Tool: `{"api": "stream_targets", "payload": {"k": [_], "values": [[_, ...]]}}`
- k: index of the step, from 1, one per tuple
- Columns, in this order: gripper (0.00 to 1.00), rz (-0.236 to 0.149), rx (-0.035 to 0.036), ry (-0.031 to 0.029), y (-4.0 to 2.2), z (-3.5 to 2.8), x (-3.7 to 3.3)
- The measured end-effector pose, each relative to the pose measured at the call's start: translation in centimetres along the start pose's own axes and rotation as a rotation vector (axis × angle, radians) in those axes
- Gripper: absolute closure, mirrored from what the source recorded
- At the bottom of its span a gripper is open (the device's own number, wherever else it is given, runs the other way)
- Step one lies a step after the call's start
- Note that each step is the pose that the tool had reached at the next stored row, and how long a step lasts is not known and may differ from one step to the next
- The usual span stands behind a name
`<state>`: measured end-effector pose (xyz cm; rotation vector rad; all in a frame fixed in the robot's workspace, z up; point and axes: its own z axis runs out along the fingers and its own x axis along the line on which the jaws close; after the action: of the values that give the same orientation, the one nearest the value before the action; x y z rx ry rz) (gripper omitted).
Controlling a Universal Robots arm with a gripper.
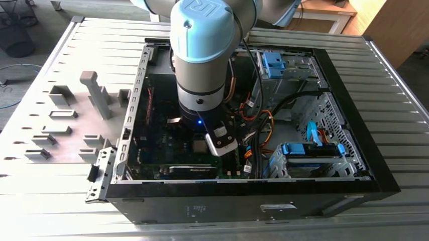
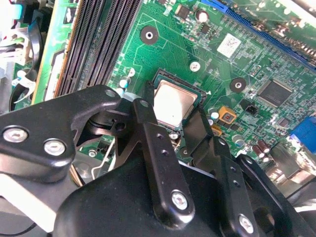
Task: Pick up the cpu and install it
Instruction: 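Place the cpu into insertion slot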
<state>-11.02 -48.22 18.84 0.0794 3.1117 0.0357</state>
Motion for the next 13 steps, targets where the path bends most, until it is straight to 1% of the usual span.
{"api": "stream_targets", "payload": {"k": [3, 5, 8, 13], "values": [[0.52, 0.001, -0.0001, -0.0001, 0.00, -0.01, 0.00], [0.52, 0.002, -0.0011, -0.0007, 0.02, -0.15, -0.01], [0.52, 0.004, -0.0001, -0.0002, 0.02, -0.42, -0.02], [0.52, 0.008, 0.0001, -0.0002, 0.01, -0.42, -0.01]]}}
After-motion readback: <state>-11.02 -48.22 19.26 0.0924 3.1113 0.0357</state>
